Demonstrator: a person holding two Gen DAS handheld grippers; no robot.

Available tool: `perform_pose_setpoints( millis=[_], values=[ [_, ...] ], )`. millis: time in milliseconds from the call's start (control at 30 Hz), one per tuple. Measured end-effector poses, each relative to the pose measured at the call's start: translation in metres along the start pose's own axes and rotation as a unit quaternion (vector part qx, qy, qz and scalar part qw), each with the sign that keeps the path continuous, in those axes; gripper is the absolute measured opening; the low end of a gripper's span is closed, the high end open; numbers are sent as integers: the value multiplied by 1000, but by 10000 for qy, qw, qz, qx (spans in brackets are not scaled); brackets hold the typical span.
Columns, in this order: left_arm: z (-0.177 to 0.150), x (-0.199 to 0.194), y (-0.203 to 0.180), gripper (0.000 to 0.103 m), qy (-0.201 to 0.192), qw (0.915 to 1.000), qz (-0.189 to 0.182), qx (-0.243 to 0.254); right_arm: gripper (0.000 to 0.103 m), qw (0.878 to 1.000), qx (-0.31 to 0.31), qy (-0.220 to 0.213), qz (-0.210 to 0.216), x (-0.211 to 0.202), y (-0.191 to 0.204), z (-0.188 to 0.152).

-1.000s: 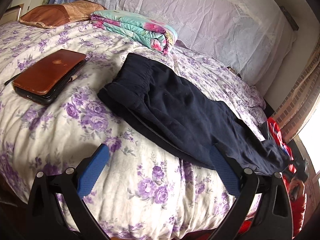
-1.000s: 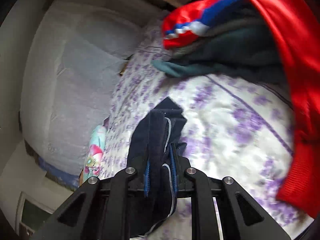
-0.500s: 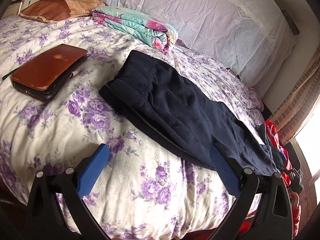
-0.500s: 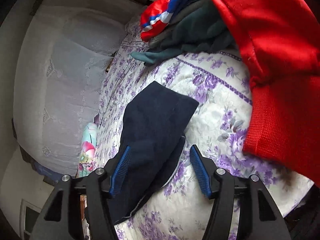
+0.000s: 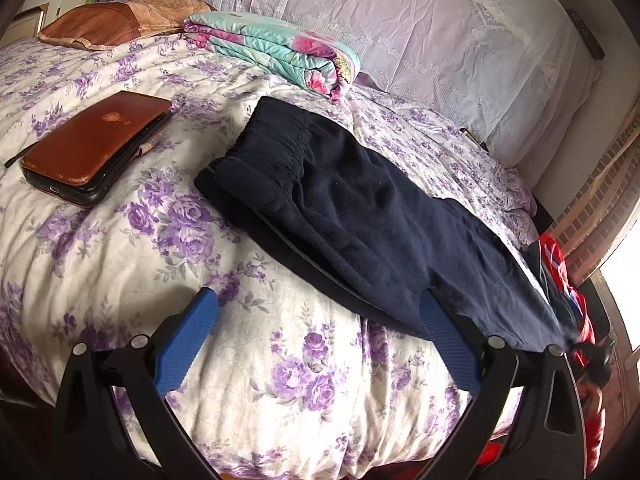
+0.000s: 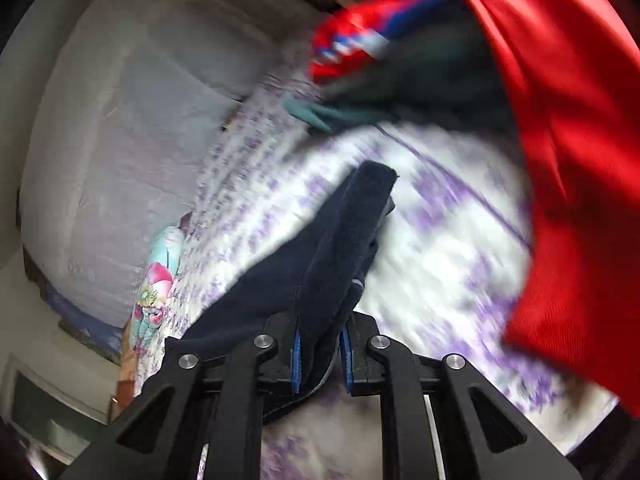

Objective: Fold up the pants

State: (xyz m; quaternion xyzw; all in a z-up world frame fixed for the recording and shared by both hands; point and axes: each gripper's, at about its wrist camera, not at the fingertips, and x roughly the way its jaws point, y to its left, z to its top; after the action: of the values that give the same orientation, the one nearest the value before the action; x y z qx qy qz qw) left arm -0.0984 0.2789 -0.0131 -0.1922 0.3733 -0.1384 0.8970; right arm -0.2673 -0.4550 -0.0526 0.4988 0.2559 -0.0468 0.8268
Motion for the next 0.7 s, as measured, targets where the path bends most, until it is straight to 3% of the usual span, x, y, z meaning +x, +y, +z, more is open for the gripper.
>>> perform_pose_setpoints(
  millis=[67, 133, 167, 200, 267, 300, 333, 400, 433, 500, 567, 700],
  values=[
    [1, 2, -5, 98, 46, 9999, 50, 128, 17, 9999, -125, -57, 55, -6, 7, 0],
    [2, 3, -11, 98, 69, 9997, 32, 225, 36, 9999, -153, -15, -57, -6, 14, 4],
    [2, 3, -12, 98, 60, 9997, 23, 245, 36, 9995, -131, -73, -260, -9, 17, 9],
    [1, 3, -13, 98, 46, 9997, 37, 251, 36, 9980, -151, -409, -459, -20, 21, 15],
    [-2, 5, -12, 98, 49, 9997, 102, 231, 36, 9824, -612, -1427, -1039, -52, 36, 29],
    [-3, 7, -11, 98, 74, 9996, 124, 223, 36, 9749, -889, -1687, -1147, -60, 49, 35],
    [-3, 9, -10, 98, 87, 9996, 141, 229, 36, 9742, -1204, -1628, -992, -58, 65, 41],
    [-2, 11, -11, 98, 85, 9994, 215, 254, 36, 9710, -2074, -983, -666, -27, 107, 38],
    [-1, 12, -12, 98, 84, 9994, 245, 249, 36, 9618, -2599, -592, -622, -2, 131, 28],
    [1, 15, -14, 98, 68, 9993, 322, 199, 34, 9308, -3609, 199, -555, 55, 171, -6],
    [1, 17, -14, 98, 57, 9990, 394, 187, 33, 9016, -4241, 774, -363, 106, 202, -37],
    [-1, 20, -19, 98, 128, 9976, 572, 367, 27, 8567, -4972, 1349, -254, 179, 247, -72]
  ],
)
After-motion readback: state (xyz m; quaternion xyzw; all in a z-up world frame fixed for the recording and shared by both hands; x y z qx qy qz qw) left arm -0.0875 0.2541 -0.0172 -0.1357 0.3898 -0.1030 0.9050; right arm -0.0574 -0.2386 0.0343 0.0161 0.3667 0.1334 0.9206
